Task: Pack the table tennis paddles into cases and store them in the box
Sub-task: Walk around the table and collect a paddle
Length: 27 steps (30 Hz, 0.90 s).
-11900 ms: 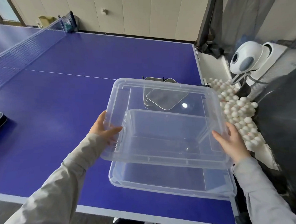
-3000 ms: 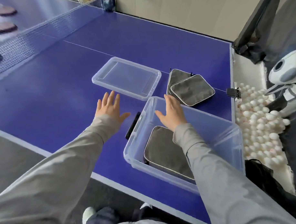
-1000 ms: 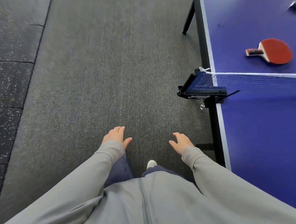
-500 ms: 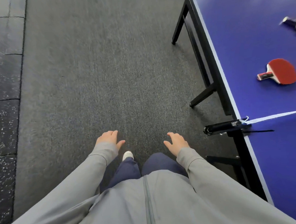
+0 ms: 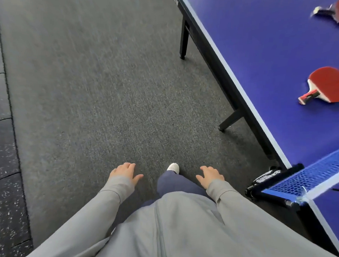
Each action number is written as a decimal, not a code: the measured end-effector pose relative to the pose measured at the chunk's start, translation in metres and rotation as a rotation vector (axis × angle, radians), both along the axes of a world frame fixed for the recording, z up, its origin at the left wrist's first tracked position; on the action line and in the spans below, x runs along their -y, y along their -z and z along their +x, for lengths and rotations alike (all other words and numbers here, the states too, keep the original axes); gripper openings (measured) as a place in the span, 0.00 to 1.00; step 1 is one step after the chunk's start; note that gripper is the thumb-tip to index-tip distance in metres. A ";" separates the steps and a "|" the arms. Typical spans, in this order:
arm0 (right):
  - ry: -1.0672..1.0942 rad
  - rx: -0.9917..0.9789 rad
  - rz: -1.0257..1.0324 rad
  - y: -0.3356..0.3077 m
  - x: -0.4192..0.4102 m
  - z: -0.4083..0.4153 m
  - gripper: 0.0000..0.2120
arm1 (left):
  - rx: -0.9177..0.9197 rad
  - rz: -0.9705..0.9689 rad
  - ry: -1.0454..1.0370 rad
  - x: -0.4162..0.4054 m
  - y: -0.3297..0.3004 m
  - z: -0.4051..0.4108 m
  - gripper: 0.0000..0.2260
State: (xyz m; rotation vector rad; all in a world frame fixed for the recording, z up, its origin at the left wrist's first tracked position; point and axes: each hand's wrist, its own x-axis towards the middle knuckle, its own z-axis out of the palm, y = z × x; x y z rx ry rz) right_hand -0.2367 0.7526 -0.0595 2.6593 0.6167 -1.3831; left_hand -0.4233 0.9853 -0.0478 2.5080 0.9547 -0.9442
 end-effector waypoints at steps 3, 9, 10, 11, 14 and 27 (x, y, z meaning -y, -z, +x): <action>0.011 0.021 0.029 -0.004 -0.016 0.033 0.22 | 0.069 0.056 0.069 -0.033 -0.011 0.051 0.27; 0.013 0.175 0.113 -0.026 -0.045 0.094 0.23 | 0.188 0.099 0.299 -0.063 -0.027 0.168 0.28; 0.030 0.191 0.115 -0.028 -0.048 0.103 0.23 | 0.193 0.087 0.331 -0.065 -0.028 0.187 0.28; 0.050 0.201 0.114 -0.030 -0.052 0.111 0.23 | 0.196 0.072 0.363 -0.066 -0.028 0.206 0.28; 0.125 0.219 0.100 -0.033 -0.061 0.131 0.22 | 0.223 0.041 0.471 -0.072 -0.023 0.252 0.29; 0.675 0.390 0.061 -0.066 -0.119 0.222 0.21 | 0.468 -0.111 0.887 -0.148 -0.051 0.445 0.29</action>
